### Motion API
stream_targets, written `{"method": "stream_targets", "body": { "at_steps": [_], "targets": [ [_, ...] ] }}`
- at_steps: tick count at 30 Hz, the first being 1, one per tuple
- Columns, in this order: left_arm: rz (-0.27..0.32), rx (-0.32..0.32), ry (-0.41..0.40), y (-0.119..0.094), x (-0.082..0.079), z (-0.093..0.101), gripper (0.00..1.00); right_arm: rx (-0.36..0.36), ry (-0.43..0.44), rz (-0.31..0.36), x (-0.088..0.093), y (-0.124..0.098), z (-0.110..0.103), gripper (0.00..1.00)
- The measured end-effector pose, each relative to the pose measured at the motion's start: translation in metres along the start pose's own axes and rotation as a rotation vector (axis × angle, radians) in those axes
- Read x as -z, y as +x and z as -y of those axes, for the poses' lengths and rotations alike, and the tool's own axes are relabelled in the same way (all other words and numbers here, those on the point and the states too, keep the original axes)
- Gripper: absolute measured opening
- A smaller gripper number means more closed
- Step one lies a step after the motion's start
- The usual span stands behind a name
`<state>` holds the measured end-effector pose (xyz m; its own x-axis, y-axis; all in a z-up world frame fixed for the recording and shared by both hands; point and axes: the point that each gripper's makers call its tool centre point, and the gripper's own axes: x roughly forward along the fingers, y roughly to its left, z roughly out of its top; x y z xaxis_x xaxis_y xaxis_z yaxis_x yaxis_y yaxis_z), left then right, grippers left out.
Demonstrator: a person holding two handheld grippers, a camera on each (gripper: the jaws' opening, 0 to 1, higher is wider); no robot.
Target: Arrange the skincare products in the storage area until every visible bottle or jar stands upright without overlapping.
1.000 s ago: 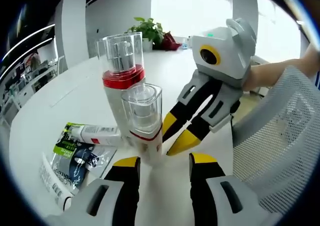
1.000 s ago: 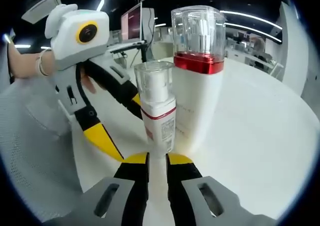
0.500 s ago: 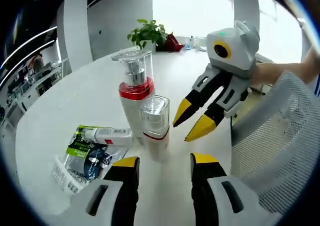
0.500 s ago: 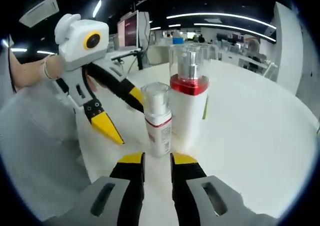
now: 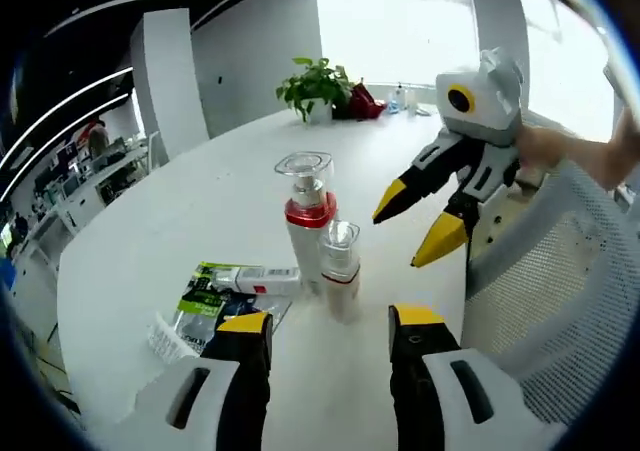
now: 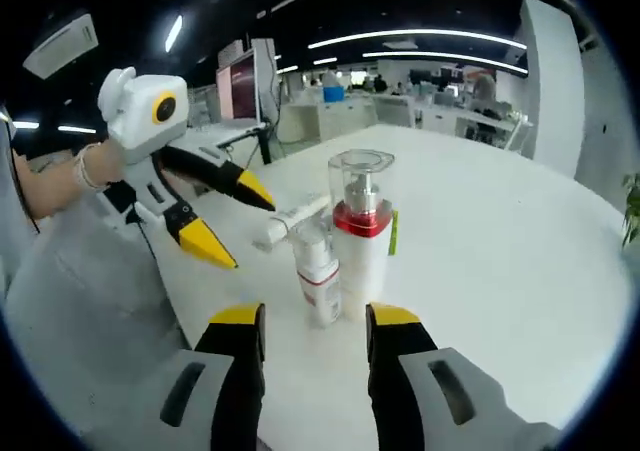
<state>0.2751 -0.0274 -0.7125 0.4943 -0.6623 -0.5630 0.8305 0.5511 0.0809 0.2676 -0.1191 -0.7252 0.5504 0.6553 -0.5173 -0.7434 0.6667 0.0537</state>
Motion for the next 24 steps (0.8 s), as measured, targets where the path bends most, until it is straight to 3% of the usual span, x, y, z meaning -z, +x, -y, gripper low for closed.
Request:
{"method": "stream_targets", "body": {
  "at_steps": [5, 9, 11, 14, 20, 24],
  "targets": [
    [0.031, -0.042, -0.036, -0.019, -0.004, -0.007, 0.54, 0.056, 0.013, 0.021, -0.011, -0.008, 0.002, 0.56],
    [0.035, -0.101, -0.089, -0.028, -0.001, -0.018, 0.71, 0.077, 0.022, 0.044, -0.019, -0.012, 0.0, 0.68],
    [0.037, -0.116, -0.101, -0.032, 0.001, -0.02, 0.74, 0.088, 0.016, 0.044, -0.021, -0.013, -0.001, 0.71],
    [0.037, -0.118, -0.119, -0.038, 0.004, -0.02, 0.71, 0.096, 0.018, 0.049, -0.025, -0.017, -0.005, 0.77],
    [0.063, -0.125, -0.162, -0.05, 0.007, -0.019, 0.81, 0.135, 0.002, 0.078, -0.04, -0.023, -0.006, 0.87],
    [0.082, -0.142, -0.167, -0.057, 0.006, -0.016, 0.93, 0.148, 0.025, 0.091, -0.043, -0.021, -0.009, 0.92]
  ]
}}
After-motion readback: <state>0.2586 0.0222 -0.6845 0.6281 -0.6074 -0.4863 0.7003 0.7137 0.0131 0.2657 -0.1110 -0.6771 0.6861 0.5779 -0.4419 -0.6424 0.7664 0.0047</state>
